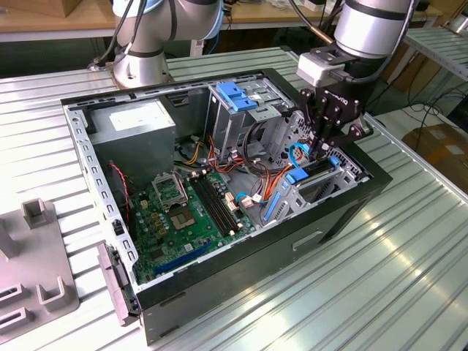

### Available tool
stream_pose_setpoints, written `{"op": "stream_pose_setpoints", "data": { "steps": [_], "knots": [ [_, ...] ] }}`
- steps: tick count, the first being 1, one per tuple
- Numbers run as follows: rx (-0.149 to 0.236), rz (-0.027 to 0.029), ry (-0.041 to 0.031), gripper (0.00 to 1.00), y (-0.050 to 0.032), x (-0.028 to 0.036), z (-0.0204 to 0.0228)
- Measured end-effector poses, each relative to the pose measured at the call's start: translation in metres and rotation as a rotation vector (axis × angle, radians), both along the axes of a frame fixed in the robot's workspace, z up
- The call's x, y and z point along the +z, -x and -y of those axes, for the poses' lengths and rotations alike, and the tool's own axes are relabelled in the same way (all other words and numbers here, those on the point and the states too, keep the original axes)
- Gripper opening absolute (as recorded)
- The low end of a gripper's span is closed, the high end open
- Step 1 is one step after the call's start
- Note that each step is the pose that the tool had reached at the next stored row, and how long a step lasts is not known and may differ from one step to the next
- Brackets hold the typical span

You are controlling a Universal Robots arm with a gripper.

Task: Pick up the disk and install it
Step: 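Insert the first disk wire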

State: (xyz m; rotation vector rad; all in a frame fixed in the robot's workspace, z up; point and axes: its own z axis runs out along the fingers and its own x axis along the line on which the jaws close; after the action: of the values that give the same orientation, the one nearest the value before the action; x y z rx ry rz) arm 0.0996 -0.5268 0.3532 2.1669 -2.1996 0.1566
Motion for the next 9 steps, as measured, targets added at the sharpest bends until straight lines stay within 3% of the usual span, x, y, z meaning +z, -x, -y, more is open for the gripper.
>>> {"op": "stream_pose_setpoints", "data": {
  "steps": [7, 9],
  "knots": [
    [0.0, -0.0008, 0.0, 0.17, -0.001, 0.0, 0.0],
    [0.0, -0.0008, -0.0001, 0.23, -0.0015, 0.0, 0.0]
  ]
}}
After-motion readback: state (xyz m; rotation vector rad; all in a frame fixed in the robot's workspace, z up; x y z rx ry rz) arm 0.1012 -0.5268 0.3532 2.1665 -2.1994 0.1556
